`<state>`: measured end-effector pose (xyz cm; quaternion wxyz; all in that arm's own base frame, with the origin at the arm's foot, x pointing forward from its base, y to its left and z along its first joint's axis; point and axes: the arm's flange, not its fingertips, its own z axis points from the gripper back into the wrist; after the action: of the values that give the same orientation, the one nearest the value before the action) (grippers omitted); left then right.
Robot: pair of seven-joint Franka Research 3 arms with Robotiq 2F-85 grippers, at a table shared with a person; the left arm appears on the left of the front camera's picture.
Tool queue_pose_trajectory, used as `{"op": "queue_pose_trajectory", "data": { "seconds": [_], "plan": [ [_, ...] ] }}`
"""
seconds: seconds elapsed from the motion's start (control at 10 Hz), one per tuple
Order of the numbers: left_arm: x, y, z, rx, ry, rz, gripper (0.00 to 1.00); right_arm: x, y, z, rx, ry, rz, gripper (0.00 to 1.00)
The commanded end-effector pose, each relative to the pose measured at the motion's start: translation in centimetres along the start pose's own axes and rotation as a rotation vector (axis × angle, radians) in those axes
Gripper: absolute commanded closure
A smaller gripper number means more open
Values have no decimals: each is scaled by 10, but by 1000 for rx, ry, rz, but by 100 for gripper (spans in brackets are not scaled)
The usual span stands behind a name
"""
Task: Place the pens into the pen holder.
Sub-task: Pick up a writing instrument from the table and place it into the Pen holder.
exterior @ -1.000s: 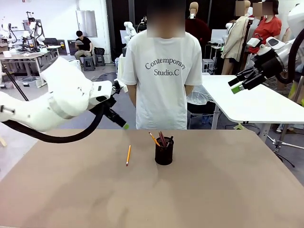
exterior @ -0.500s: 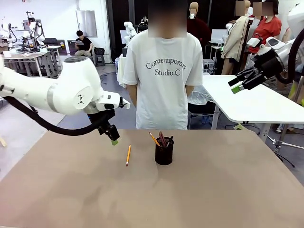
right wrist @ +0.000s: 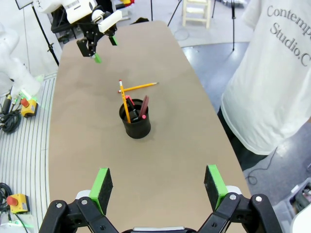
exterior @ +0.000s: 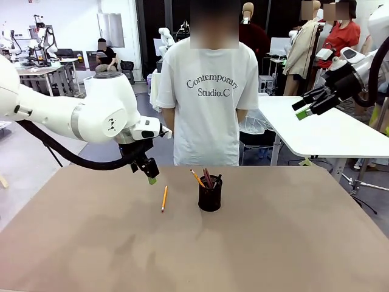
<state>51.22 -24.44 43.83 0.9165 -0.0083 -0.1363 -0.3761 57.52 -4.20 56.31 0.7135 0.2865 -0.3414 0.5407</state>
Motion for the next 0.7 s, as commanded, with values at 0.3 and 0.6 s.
{"op": "queue_pose_trajectory", "data": {
  "seconds": [0.3,0.6],
  "plan": [
    [37,15,-42,69,63,293,0,4,1,0,-9,-2,-13,0],
    [62,30,-70,51,141,422,0,4,1,0,-9,-2,-13,0]
  ]
}}
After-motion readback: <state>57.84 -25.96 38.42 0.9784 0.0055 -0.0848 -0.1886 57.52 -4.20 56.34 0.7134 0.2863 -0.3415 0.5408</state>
